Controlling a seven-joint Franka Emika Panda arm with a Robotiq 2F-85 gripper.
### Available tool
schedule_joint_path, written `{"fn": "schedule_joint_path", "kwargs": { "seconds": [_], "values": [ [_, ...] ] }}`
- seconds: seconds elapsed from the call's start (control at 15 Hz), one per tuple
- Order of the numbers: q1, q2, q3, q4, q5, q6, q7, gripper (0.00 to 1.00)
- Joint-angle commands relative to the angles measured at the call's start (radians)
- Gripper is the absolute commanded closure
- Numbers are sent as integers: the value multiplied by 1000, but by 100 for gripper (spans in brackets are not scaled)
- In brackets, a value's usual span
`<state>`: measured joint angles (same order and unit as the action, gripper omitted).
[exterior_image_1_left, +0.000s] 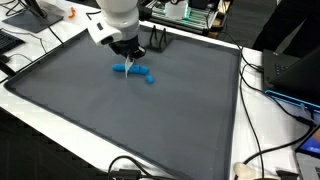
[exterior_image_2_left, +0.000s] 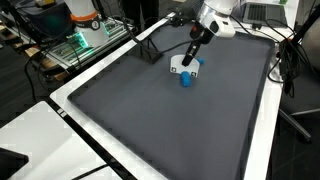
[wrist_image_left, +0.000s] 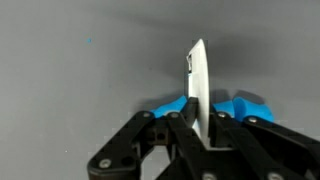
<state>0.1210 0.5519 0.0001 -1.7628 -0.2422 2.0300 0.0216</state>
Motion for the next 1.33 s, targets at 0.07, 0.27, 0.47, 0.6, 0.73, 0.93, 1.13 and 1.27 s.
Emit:
{"fn": "schedule_joint_path", "kwargs": {
  "seconds": [0.07,0.27,0.47,0.6,0.73,0.93,1.13,1.27],
  "values": [
    [-19,-23,7,-56,19,18,2,98],
    [-16,-31,7,-57,15,17,2,98],
    [-15,-45,7,-61,15,12,6,98],
    [-16,-57,7,-65,16,19,9,98],
    [-17,-70,6,-68,17,31,16,98],
    [-16,-90,4,-65,10,33,21,98],
    [-16,-106,1,-55,4,24,23,98],
    [-17,-110,-1,-46,1,23,25,98]
  ]
}}
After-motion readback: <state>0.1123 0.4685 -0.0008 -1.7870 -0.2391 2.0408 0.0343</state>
